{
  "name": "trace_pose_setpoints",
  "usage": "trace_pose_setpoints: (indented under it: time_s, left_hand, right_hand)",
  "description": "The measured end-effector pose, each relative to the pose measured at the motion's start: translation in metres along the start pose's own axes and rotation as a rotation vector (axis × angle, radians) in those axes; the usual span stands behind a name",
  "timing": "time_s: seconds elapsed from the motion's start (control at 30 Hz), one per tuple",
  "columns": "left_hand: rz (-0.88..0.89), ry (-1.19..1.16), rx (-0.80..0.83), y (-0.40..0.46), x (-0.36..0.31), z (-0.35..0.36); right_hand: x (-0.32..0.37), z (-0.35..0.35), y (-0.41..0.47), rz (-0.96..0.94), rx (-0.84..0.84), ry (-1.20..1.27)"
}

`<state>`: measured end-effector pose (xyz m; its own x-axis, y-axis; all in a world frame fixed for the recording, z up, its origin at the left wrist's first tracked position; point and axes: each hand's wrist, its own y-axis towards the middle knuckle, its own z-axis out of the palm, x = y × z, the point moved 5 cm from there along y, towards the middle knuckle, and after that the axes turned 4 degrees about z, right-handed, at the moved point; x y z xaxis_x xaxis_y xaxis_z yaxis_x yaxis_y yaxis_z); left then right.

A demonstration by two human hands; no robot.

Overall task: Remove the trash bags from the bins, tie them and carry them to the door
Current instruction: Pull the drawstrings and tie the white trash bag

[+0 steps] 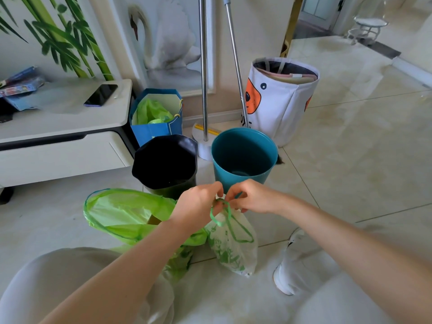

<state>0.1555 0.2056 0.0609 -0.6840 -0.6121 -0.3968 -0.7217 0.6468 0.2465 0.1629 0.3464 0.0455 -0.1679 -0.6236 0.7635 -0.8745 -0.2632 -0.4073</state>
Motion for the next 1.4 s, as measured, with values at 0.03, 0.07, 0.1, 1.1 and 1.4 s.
trace_pose_setpoints:
  time_s: [0.03, 0.07, 0.1, 1.1, 1.4]
  left_hand:
    - [0.033, 0.036, -0.001, 0.000, -0.003, 0.000]
    - [0.043, 0.059, -0.014, 0.000, -0.003, 0.000]
    - [0.037, 0.062, -0.035, 0.000, -0.003, -0.002]
    - [-0.002, -0.060, -0.123, -0.004, 0.007, 0.005]
    - [-0.051, -0.239, -0.169, 0.003, 0.005, 0.002]
  right_hand:
    - [0.000, 0.000, -0.001, 0.002, 0.004, 0.007]
    - [0.000, -0.001, -0.002, 0.011, 0.006, 0.019]
    - [0.000, -0.002, -0.003, 0.020, 0.005, 0.038]
    - [0.021, -0.070, -0.019, -0.016, -0.605, -0.404]
    - [0.018, -0.066, -0.022, 0.102, -0.460, 0.450]
